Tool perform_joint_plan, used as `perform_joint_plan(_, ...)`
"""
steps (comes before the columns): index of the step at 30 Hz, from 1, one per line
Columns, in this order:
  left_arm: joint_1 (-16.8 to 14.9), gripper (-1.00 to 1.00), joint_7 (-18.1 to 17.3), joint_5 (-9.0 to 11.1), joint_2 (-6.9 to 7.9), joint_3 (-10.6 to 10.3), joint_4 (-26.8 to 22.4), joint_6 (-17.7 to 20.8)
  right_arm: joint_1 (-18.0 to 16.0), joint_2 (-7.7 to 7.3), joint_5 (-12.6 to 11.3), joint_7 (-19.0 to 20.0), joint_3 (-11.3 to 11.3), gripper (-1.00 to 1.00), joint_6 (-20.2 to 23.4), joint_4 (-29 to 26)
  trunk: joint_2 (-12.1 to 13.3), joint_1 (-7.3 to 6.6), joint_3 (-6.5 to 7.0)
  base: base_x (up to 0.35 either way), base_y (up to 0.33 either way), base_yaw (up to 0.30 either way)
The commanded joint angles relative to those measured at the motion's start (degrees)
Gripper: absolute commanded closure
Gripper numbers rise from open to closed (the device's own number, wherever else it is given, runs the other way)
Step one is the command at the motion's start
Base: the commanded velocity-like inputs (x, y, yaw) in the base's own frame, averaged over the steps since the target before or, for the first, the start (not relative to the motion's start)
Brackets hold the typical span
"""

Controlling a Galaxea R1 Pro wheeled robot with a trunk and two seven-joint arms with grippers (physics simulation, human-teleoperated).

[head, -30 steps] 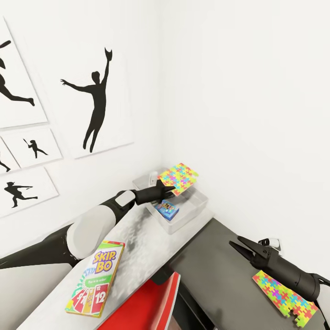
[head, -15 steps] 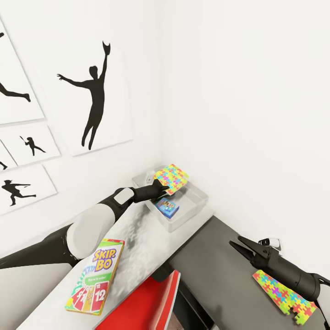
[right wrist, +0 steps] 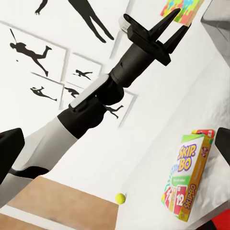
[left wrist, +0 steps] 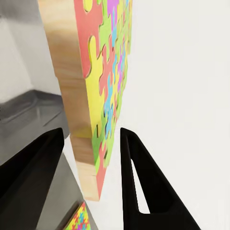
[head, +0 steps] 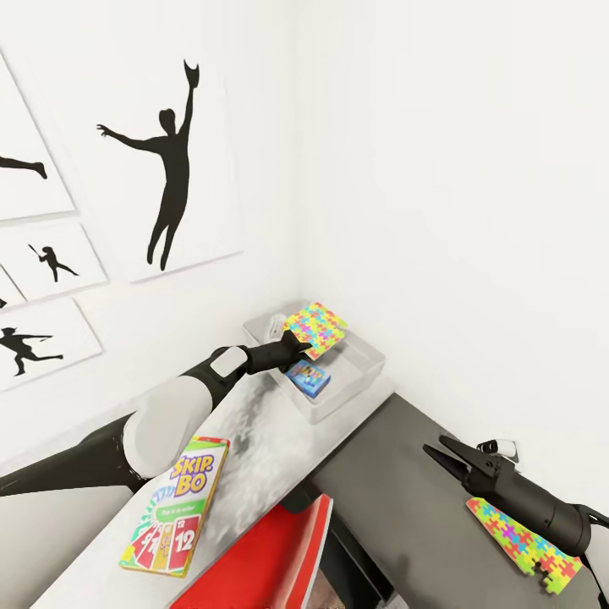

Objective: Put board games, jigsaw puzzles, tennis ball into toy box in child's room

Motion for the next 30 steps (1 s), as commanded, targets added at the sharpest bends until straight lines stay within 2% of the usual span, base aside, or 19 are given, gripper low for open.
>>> perform_joint_plan(1,0.0,1.0,0.1,0.4,-0.01,0.0,-0.1,0.4,-0.1,-0.01,0.2,0.3,0.0,-1.0,0.2,0.0,-0.1,0.03,-0.21,0.0,0.0,0.0)
perform_joint_plan(9,0.0,1.0,0.1,0.4,-0.01,0.0,-0.1,0.4,-0.1,0.02,0.2,0.3,-0.3,-1.0,0.2,0.1,-0.1,0.03,-0.75,0.0,0.0,0.0)
perform_joint_plan(15,0.0,1.0,0.1,0.4,-0.01,0.0,-0.1,0.4,-0.1,0.45,0.2,0.4,-2.4,-1.0,0.2,0.0,-0.1,0.03,-0.78,0.0,0.0,0.0)
perform_joint_plan(30,0.0,1.0,0.1,0.4,-0.01,0.0,-0.1,0.4,-0.1,0.3,0.3,0.1,-2.8,-1.0,0.2,0.1,-0.1,0.03,-0.84,0.0,0.0,0.0)
